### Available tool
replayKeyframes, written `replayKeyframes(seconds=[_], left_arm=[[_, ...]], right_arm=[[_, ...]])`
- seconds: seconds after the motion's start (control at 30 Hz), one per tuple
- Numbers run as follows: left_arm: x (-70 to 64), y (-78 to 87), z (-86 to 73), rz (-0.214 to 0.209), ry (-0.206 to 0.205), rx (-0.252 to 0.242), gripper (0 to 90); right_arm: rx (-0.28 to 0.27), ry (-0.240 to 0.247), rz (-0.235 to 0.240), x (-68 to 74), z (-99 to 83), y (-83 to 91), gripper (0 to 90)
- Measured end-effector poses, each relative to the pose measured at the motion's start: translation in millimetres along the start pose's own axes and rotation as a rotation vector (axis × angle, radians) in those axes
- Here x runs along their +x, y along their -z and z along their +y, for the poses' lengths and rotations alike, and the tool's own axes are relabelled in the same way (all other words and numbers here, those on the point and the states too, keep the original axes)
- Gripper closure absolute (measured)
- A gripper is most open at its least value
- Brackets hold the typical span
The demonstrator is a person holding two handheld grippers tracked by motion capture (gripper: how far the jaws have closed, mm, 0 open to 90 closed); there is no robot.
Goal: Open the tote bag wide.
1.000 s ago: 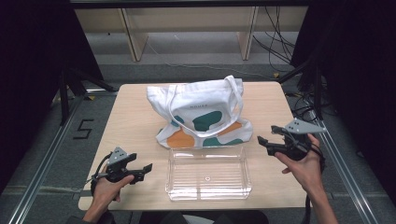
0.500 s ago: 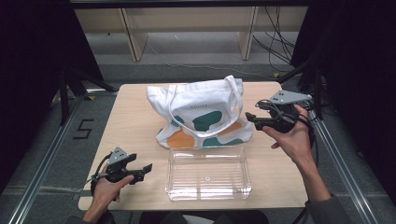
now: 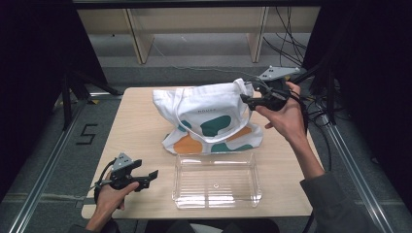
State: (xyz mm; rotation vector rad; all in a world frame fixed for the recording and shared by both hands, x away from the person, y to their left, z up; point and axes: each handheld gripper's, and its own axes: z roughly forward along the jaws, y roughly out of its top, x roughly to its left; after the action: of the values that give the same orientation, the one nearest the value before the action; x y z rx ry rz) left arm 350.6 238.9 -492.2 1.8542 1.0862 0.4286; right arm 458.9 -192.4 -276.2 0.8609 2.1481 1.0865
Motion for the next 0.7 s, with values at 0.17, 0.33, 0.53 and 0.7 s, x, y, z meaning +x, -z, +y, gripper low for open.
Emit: replayKeyframes(seconds=[0.17, 0.33, 0.53, 0.7], left_arm=[[0.1, 0.1, 0.1, -0.001, 0.000, 0.001, 17.7], [0.0, 0.3, 0.2, -0.001, 0.002, 0.001, 17.8], [0.0, 0.0, 0.1, -0.003, 0.001, 0.003, 17.7], [0.4, -0.3, -0.1, -0.003, 0.003, 0.005, 17.6]], right_arm=[[0.025, 0.008, 0.001, -3.5, 12.8, -11.7, 47.4], [0.046, 0.007, 0.009, -4.7, 17.6, -20.5, 48.5], [0.063, 0.004, 0.007, -9.9, 20.2, -27.9, 56.4], [0.075, 0.054, 0.028, -12.1, 20.0, -30.4, 76.7]])
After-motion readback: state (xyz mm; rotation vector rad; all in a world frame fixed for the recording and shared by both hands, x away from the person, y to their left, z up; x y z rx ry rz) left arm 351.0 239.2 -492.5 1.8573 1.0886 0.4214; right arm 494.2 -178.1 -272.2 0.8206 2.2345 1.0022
